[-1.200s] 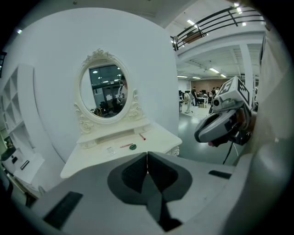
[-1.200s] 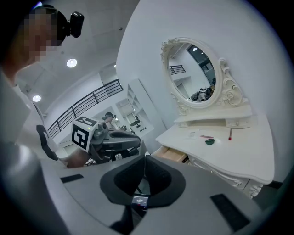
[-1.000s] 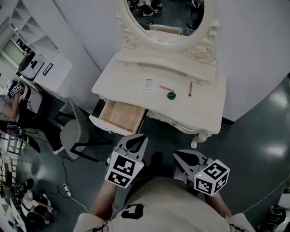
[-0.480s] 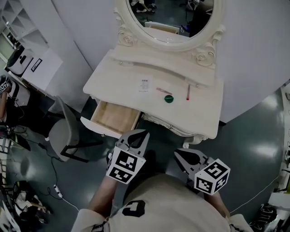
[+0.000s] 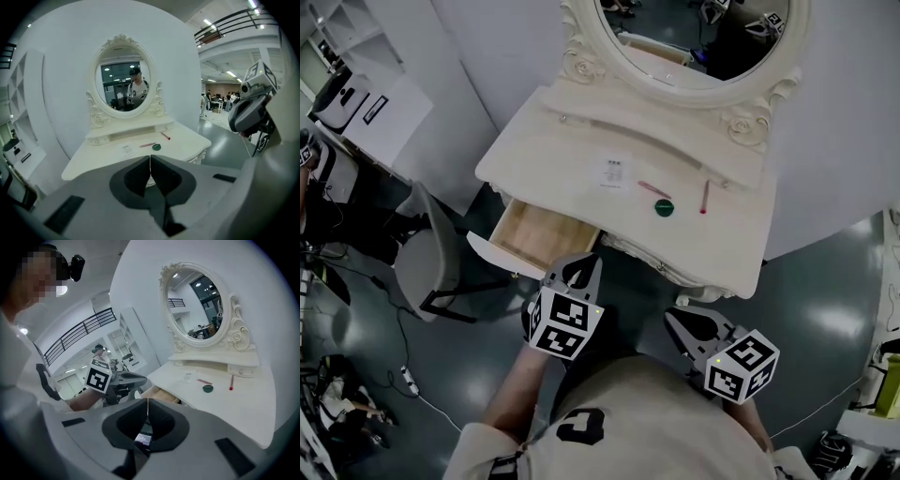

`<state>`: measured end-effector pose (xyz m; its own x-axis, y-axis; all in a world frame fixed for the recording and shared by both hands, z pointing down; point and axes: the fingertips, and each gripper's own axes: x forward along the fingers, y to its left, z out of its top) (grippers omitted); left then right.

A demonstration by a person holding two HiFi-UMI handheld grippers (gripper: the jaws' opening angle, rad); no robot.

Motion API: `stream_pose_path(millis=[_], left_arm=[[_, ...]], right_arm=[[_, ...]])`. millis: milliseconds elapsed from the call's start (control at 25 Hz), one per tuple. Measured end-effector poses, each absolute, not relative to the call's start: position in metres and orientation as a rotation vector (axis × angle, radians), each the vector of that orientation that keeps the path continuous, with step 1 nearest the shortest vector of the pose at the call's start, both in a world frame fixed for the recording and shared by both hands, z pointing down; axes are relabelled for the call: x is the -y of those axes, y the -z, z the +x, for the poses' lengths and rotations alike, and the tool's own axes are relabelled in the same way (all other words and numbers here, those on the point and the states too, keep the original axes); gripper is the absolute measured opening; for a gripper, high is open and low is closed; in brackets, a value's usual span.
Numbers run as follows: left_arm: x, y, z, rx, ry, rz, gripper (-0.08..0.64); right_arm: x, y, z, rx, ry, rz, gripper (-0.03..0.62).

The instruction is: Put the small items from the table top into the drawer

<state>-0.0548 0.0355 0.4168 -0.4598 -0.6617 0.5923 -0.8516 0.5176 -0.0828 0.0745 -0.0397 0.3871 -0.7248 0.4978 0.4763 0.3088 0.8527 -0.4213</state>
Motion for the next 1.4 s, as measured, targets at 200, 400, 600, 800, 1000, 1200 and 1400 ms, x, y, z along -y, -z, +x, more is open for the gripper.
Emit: stream_pose_path(millis=[200, 400, 600, 800, 1000, 1200, 1400], left_arm=[[-0.045, -0.425, -0.085, 2.273, -0.491, 1.193, 0.057], [-0.049, -0.433, -0.116, 2.293, -0.464, 1.167, 0.057], [-0.051, -0.433, -0.139, 2.314, -0.414, 1.151, 0.057], [-0.046, -0.444, -0.159, 2.324, -0.402, 1.102, 0.057], [-0.031, -0.449, -0.18, 2.338, -0.445, 1.028, 0.057], [-0.014, -0.458, -0.185, 2.325, -0.426, 0.938, 0.057], [-0.007, -0.471, -0.191, 2.299, -0.427, 0.866, 0.057]], right_arm=[[0.034, -0.39, 0.053, 2.398, -0.42, -0.581, 0.028], [0.024, -0.401, 0.027, 2.345, -0.405, -0.599, 0.028], [0.012, -0.4, 0.001, 2.316, -0.364, -0.624, 0.028], [0.014, -0.402, -0.016, 2.294, -0.345, -0.669, 0.028], [0.023, -0.403, -0.04, 2.263, -0.347, -0.785, 0.028], [0.048, -0.403, -0.058, 2.226, -0.351, -0.892, 0.028], [0.06, -0.409, -0.068, 2.177, -0.345, -0.982, 0.028]])
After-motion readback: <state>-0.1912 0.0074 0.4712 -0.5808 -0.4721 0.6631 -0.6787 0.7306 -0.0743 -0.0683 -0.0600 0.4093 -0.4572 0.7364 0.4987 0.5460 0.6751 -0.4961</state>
